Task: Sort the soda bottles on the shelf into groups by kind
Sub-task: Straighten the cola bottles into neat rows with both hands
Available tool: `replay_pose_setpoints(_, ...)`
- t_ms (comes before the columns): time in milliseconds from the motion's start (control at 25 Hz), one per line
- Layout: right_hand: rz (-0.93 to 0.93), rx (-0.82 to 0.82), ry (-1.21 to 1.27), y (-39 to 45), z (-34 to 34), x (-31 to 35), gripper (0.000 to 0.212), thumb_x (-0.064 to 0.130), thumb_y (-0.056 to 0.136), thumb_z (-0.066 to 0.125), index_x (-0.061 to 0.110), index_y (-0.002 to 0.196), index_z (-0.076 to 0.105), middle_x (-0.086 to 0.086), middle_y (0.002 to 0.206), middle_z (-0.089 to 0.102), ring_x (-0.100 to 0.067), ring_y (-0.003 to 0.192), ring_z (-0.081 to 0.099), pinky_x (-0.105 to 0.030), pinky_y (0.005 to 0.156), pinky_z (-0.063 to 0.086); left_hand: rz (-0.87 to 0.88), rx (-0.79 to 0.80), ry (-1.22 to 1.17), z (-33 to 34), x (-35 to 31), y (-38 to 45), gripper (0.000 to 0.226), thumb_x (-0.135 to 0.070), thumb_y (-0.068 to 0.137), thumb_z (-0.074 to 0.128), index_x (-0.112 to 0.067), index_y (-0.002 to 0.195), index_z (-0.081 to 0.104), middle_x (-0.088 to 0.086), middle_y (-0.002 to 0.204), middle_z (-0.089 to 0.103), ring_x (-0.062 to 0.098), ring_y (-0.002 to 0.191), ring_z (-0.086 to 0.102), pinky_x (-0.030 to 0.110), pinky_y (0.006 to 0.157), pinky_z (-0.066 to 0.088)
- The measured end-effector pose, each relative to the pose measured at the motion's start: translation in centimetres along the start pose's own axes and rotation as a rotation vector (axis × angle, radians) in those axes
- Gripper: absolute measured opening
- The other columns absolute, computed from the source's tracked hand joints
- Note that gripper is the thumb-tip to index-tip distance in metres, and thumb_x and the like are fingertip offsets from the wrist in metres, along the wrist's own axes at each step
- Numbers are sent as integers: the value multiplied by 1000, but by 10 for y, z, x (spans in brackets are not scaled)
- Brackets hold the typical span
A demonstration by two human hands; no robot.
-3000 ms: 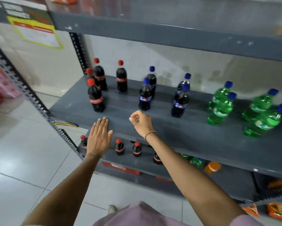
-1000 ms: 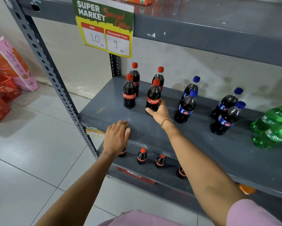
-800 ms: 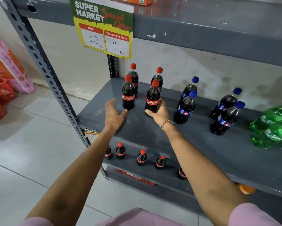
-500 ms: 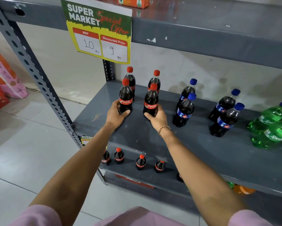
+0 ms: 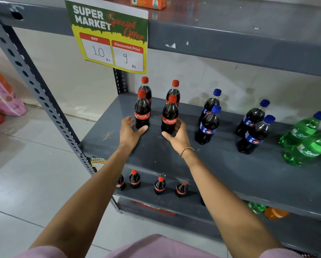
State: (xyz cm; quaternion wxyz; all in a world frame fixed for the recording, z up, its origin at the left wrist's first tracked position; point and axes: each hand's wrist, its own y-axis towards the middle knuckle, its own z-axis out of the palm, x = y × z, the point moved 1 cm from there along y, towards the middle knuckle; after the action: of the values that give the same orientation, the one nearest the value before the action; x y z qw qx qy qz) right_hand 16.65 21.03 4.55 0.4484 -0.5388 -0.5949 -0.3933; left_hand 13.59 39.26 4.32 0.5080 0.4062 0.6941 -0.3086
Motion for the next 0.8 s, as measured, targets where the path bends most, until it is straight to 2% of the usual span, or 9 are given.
replay_pose_setpoints(80, 26, -125, -29, -15, -2, -5, 48, 10, 81, 66, 7, 119, 36, -7, 112, 50, -16, 99, 51, -27, 92, 44, -43, -194, -44, 8, 2, -17, 38, -26, 86, 66, -4, 112, 49, 8, 102, 59, 15, 90, 52, 28, 87, 44)
replay_pose_setpoints(120, 22, -211, -51, -25, -3, -9, 33, 9, 82, 64, 8, 106, 40, -9, 100, 51, -19, 88, 53, -28, 84, 46, -34, -216, -23, 15, 3, -26, 29, -27, 89, 62, -5, 104, 53, 9, 96, 62, 14, 83, 53, 24, 79, 43)
replay_pose_setpoints(200, 5, -416, -42, -46, -9, -20, 23, 6, 82, 62, 11, 88, 40, -9, 86, 49, -21, 75, 50, -35, 77, 47, -11, -84, -17, 33, -2, -35, 23, -25, 89, 62, -6, 100, 56, 6, 93, 62, 15, 83, 56, 16, 73, 43)
replay_pose_setpoints(280, 12, -687, 14, -59, -25, -29, 27, 4, 77, 66, 10, 85, 41, -9, 90, 43, -22, 77, 47, -43, 81, 46, -14, 136, -12, 52, -10, -35, 44, -20, 84, 68, -4, 120, 48, 8, 113, 58, 21, 107, 56, 10, 83, 39)
replay_pose_setpoints(360, 24, -800, 52, -58, -48, -36, 35, 4, 73, 71, 4, 96, 45, -10, 102, 38, -26, 87, 48, -45, 89, 45, 7, 278, 27, 65, -18, -32, 76, -20, 81, 72, -3, 140, 27, 12, 142, 41, 24, 132, 38, 22, 103, 31)
replay_pose_setpoints(400, 40, -759, 62, -53, -60, -37, 45, 6, 73, 73, 1, 106, 44, -12, 110, 38, -29, 97, 49, -45, 94, 44, 30, 305, 44, 70, -20, -30, 83, -21, 80, 73, -4, 143, 21, 11, 148, 35, 24, 136, 33, 27, 106, 28)
replay_pose_setpoints(480, 51, -546, 60, -42, -81, -36, 66, 8, 72, 75, 2, 124, 36, -14, 129, 40, -26, 117, 46, -42, 103, 39, 89, 297, 79, 77, -21, -24, 80, -23, 78, 74, -7, 141, 27, 10, 143, 43, 24, 130, 40, 26, 100, 32)
replay_pose_setpoints(600, 36, -280, 29, -31, -96, -37, 75, 7, 73, 74, 10, 133, 30, -8, 136, 46, -15, 120, 46, -29, 104, 35, 89, 227, 78, 82, -21, -19, 61, -28, 82, 70, -10, 132, 41, 9, 128, 57, 25, 118, 53, 23, 87, 36)
replay_pose_setpoints(800, 59, -363, -42, -27, -93, -40, 56, 9, 76, 71, 11, 125, 45, -10, 125, 58, -22, 114, 55, -29, 96, 41, 79, 212, 68, 84, -18, -17, 60, -28, 85, 67, -10, 135, 40, 10, 129, 57, 25, 119, 52, 23, 89, 35)
